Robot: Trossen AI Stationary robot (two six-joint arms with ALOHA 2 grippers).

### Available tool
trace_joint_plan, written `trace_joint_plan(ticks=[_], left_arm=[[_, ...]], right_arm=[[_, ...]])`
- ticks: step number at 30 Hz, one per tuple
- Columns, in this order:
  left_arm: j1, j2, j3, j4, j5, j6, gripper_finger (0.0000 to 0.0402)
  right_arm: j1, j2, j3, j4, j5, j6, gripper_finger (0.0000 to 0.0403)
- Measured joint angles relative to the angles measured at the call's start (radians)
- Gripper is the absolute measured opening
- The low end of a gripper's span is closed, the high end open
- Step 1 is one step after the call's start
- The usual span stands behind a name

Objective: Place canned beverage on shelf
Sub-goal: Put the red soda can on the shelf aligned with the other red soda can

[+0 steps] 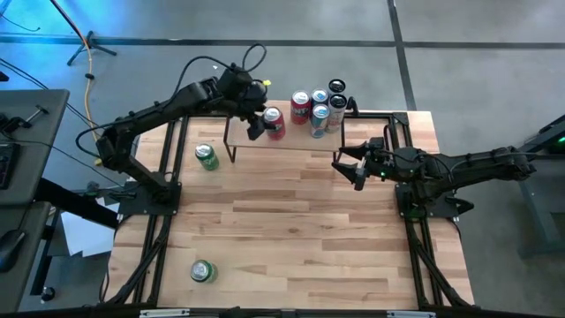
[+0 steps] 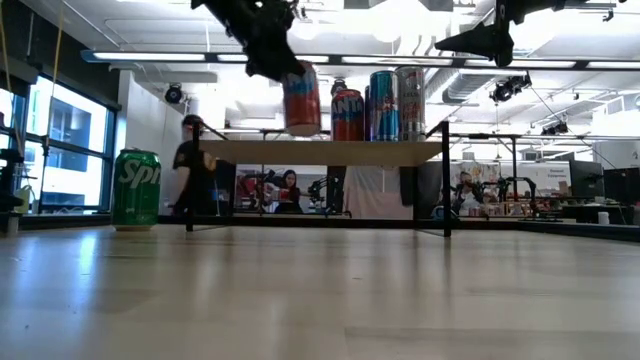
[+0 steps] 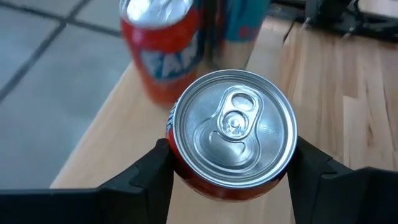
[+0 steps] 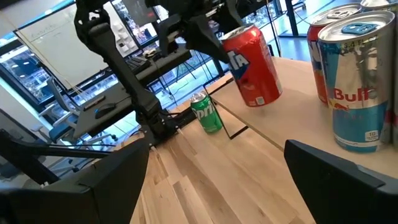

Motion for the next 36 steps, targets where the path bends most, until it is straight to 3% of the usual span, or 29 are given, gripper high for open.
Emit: trace_joint_plan(ticks=[6,10,14,26,36], left_arm=[[-0.071,0.007,0.0,0.096,-0.078,-0.011,0.0188],[-0.087,0.029,0.002,0.124,-0.076,-0.045,0.0189],[-0.091,0.079,0.023,0.103,-0.069,-0.095,0.0188],[-0.102,0.258,0.264,-0.059,-0.078,-0.076,0.0188],[-0.105,0.298,0.281,-0.021,-0.078,-0.06,0.0205]], right_arm=[[0.0,0.0,0.0,-0.02,0.048,0.0,0.036],[0.0,0.0,0.0,-0.022,0.046,0.0,0.036],[0.0,0.0,0.0,-0.031,0.042,0.0,0.036],[0.0,0.0,0.0,-0.046,0.036,0.007,0.036],[0.0,0.0,0.0,-0.059,0.036,0.007,0.036]])
